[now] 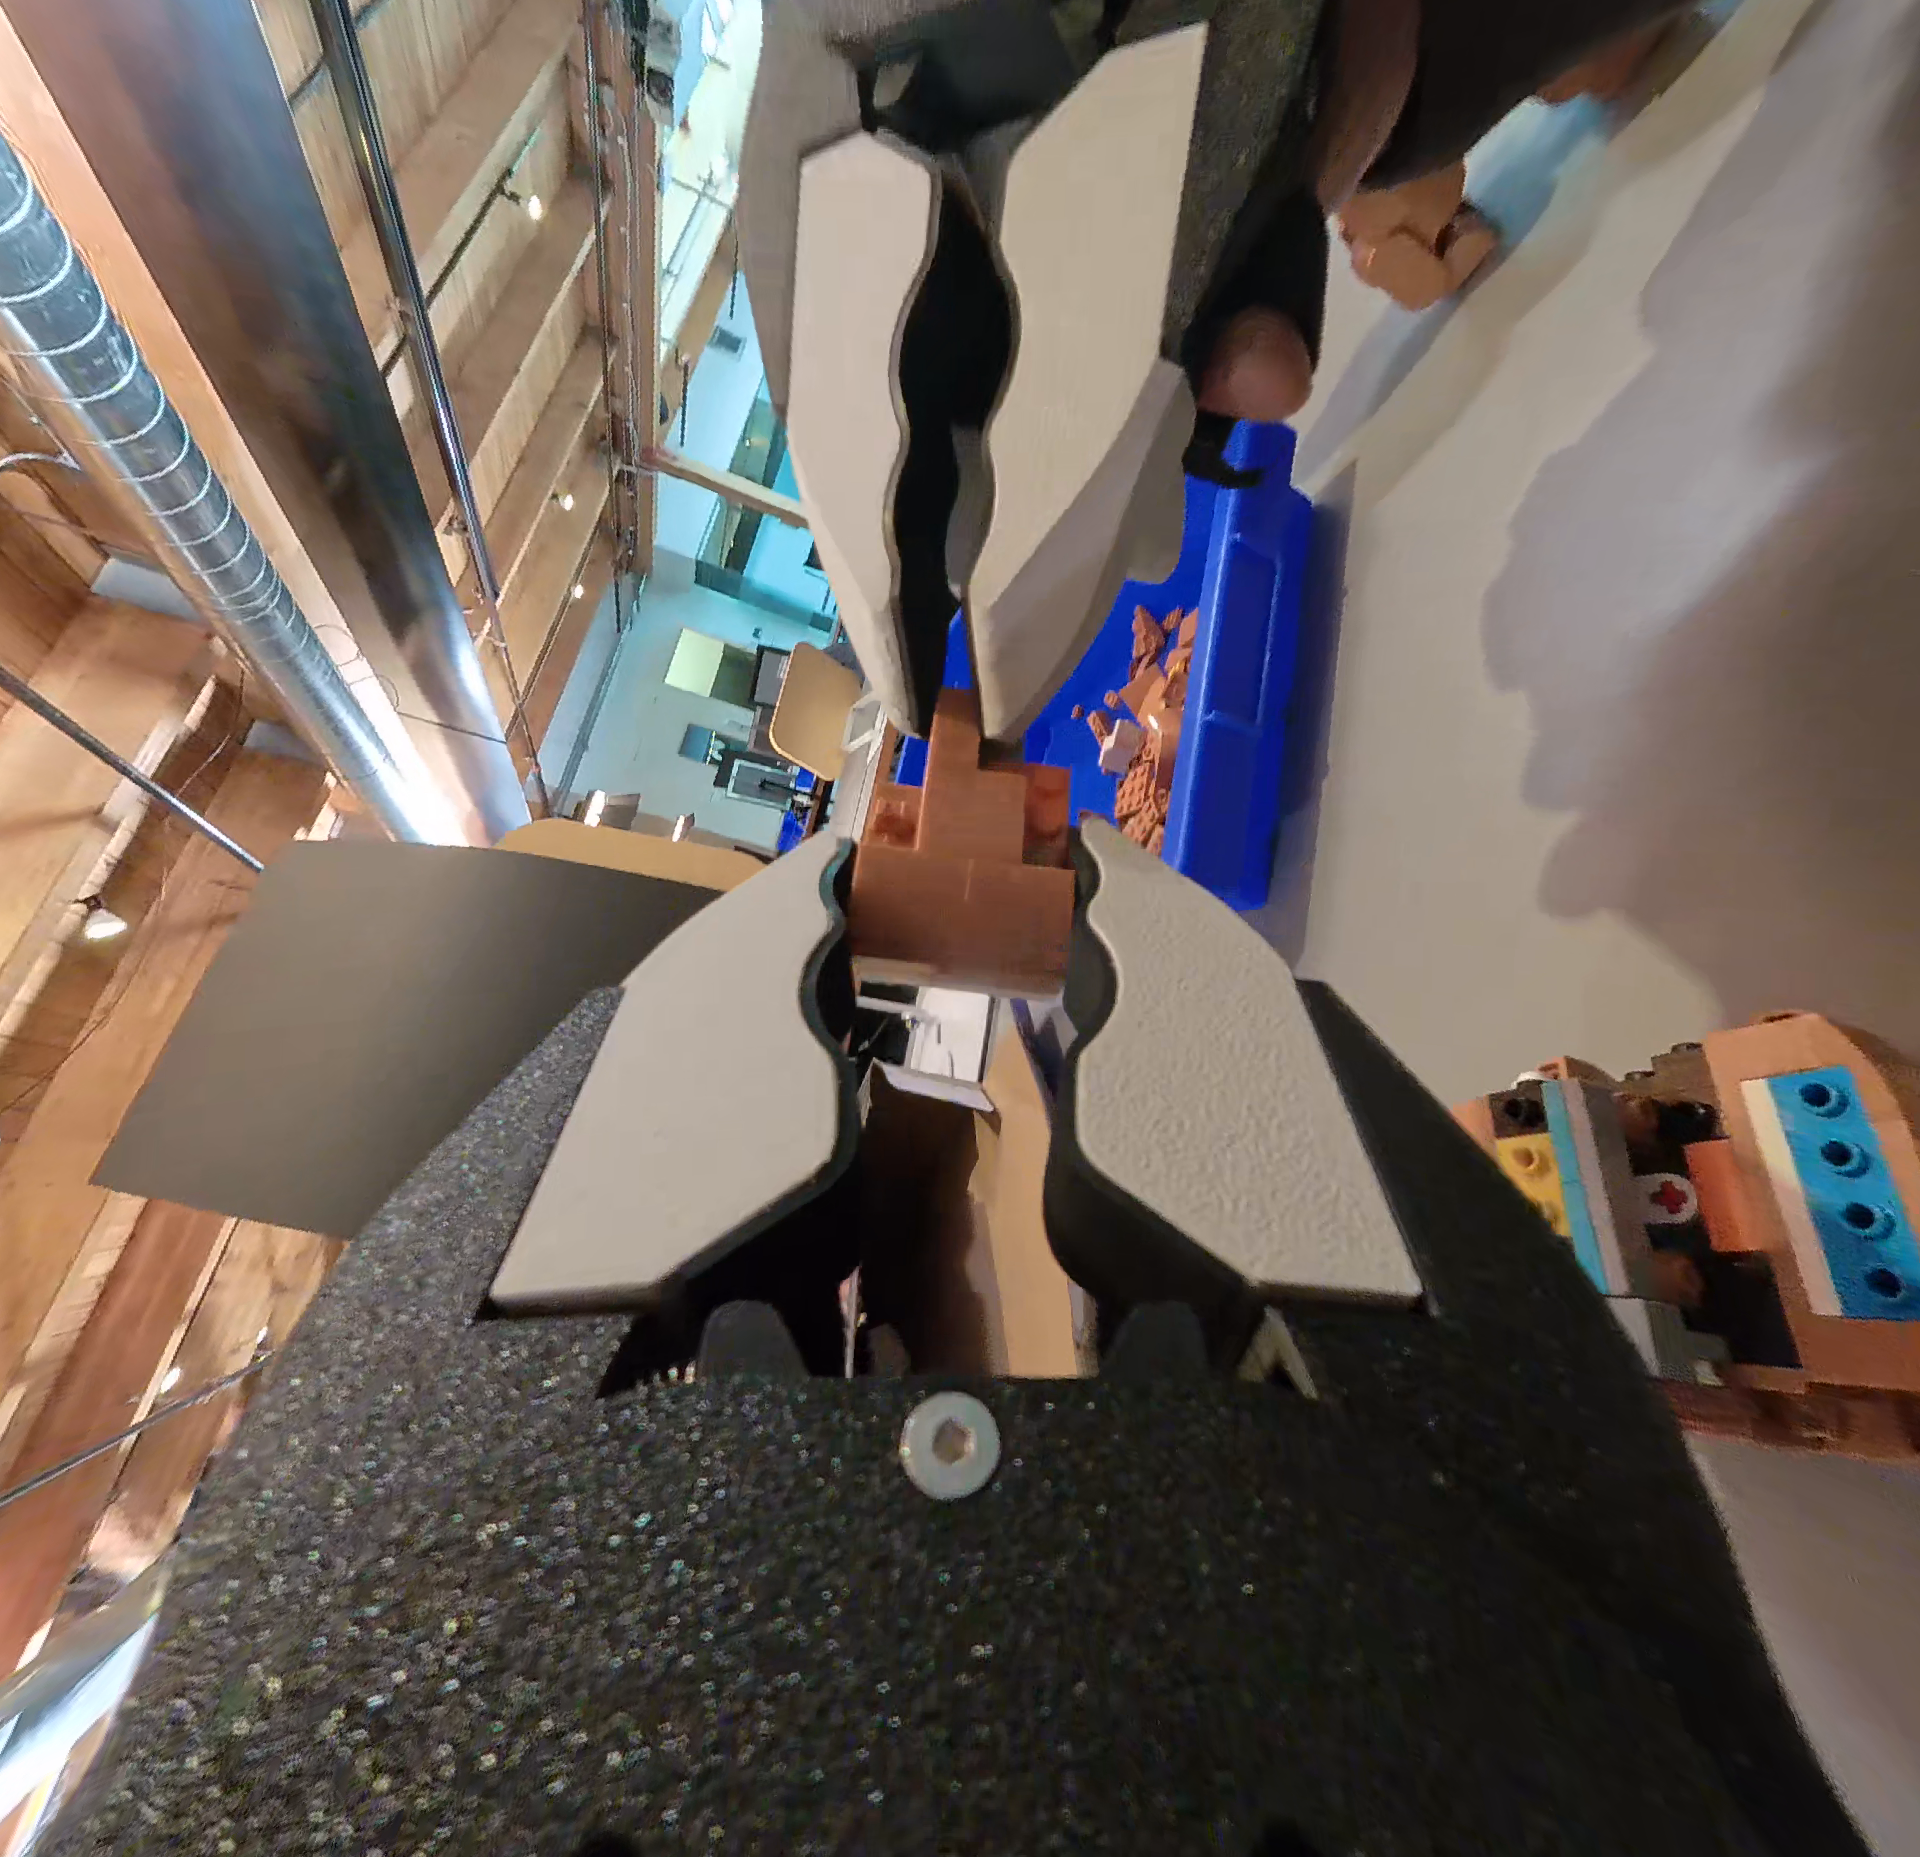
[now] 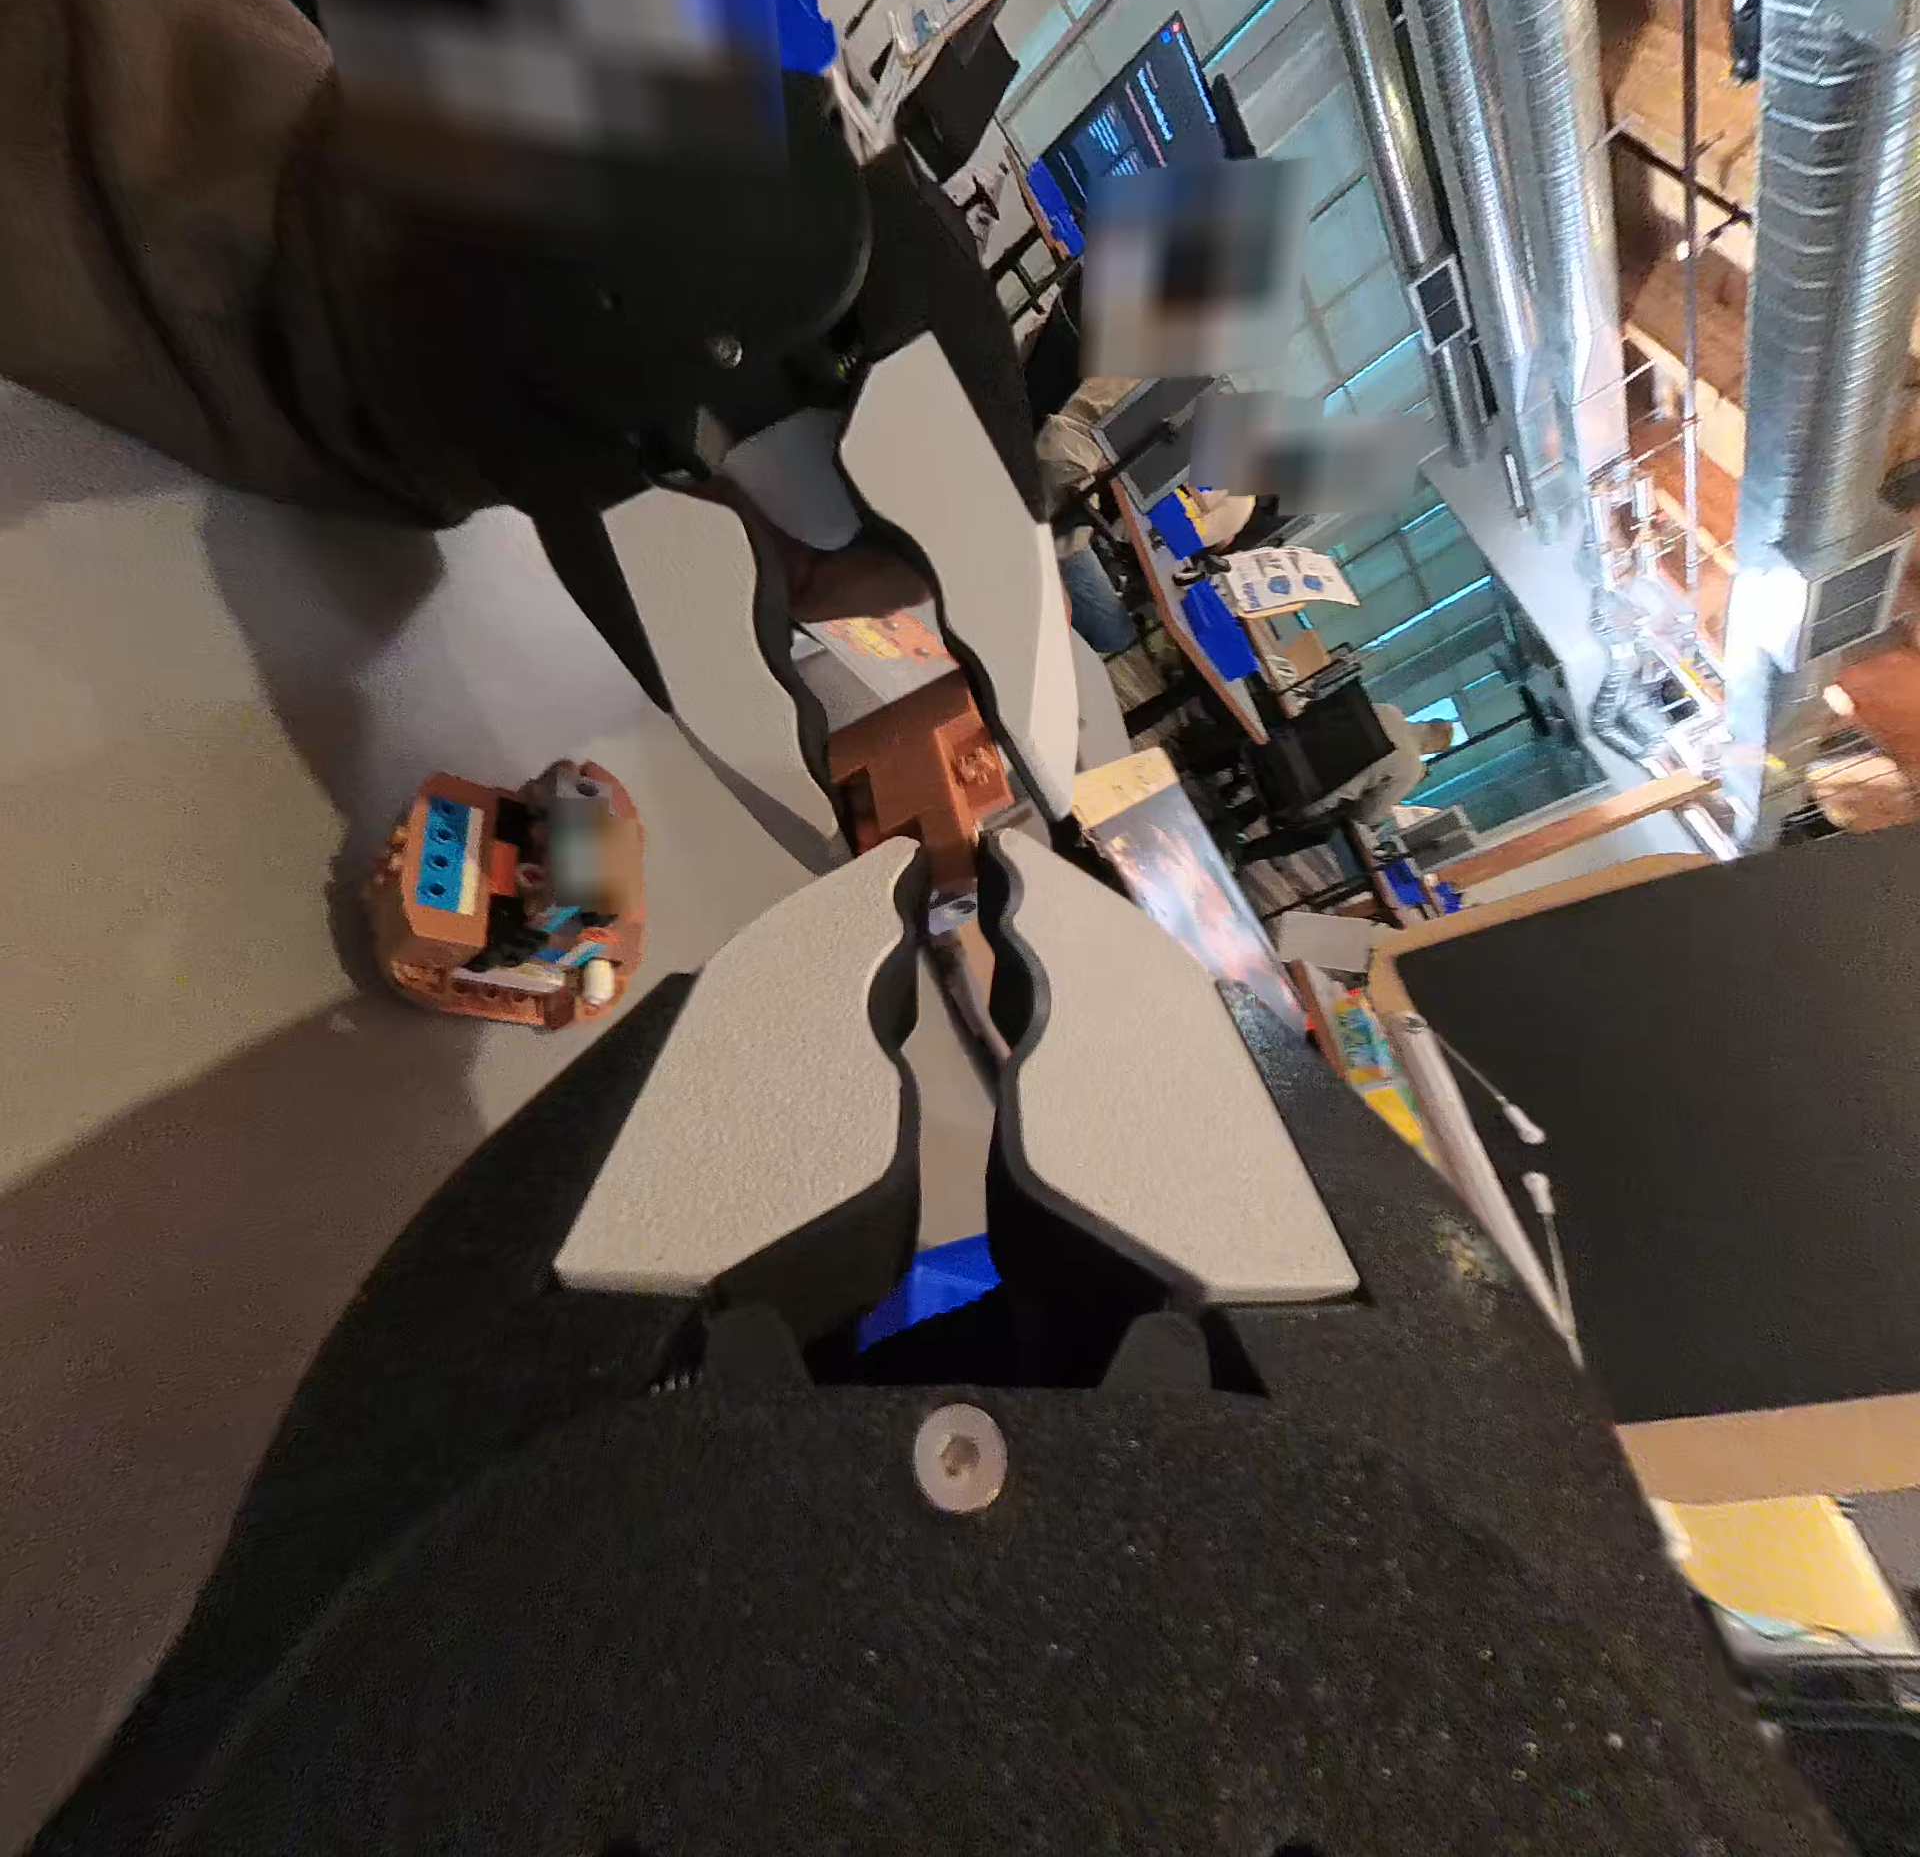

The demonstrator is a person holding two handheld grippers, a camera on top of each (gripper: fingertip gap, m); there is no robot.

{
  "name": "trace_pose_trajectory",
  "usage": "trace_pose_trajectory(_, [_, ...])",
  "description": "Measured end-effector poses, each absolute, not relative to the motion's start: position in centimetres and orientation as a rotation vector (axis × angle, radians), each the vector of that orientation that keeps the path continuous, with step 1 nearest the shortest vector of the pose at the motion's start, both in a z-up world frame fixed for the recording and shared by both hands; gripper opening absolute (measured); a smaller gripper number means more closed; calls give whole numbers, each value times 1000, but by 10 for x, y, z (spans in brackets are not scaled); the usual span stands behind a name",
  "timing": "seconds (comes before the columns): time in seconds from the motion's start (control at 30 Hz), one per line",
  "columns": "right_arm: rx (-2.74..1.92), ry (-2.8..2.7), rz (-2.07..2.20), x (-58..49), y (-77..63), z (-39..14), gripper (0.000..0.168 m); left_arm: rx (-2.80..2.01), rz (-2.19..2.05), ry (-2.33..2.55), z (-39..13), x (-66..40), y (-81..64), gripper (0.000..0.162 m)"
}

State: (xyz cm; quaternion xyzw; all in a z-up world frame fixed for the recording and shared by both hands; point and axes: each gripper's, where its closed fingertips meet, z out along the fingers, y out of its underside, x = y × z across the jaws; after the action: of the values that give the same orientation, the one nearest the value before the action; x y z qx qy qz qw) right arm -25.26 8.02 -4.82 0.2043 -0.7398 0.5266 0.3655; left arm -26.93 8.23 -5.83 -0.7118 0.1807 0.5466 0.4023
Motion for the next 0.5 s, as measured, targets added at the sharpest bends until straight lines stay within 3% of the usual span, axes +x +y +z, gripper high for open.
trace_pose_trajectory(0.2, [574,-1772,1206,-257,80,-48,8,-1829,1385,396,-61,-277,81,38])
trace_pose_trajectory(0.5, [605,-1600,1138,-256,79,-38,8,-1829,949,185,-61,-271,85,38])
